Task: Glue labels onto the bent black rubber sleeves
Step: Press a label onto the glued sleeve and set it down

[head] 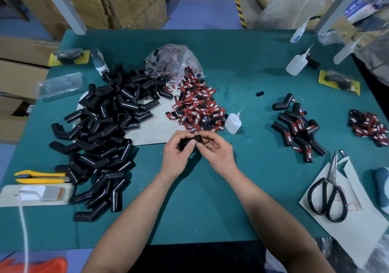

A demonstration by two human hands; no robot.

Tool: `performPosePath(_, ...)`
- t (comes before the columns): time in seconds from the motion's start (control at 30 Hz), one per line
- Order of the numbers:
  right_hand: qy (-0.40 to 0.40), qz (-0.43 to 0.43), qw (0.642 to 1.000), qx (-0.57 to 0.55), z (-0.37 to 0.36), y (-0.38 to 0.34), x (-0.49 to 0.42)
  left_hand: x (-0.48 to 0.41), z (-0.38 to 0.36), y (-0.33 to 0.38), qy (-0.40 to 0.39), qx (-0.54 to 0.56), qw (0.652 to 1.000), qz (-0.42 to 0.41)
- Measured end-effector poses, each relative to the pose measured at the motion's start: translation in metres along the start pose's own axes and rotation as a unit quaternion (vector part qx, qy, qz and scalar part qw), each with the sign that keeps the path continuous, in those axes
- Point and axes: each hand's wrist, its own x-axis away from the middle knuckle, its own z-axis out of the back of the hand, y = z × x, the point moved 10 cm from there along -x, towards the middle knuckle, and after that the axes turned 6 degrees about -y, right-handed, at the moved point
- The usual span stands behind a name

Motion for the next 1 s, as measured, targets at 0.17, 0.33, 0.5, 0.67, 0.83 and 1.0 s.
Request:
performPosePath(0.17, -0.004, 0.031, 0.998, 0.046, -0.001, -0.008, 0.0, 0.001, 0.0, -0.004, 0.005, 0.042, 0.999, 0.016)
performPosePath(0.33, -0.015, 0.039, 0.998, 0.037, -0.001, -0.009, 0.0, 0.001, -0.002, -0.014, 0.018, 0.129, 0.988, 0.081)
performPosePath(0.5, -0.003, 0.046, 0.999, 0.026, 0.0, -0.01, -0.001, 0.001, -0.006, -0.021, 0.024, 0.182, 0.978, 0.101)
performPosePath(0.67, -0.01, 0.044, 0.999, 0.017, 0.001, -0.008, -0.001, 0.003, -0.009, -0.02, 0.027, 0.194, 0.976, 0.099)
performPosePath(0.83, 0.001, 0.047, 0.999, 0.026, 0.002, -0.01, 0.001, 0.003, -0.011, -0.019, 0.022, 0.203, 0.973, 0.106)
performPosePath(1.0, 0.01, 0.057, 0.998, 0.033, 0.003, -0.013, 0.001, 0.003, -0.013, -0.019, 0.022, 0.223, 0.967, 0.118)
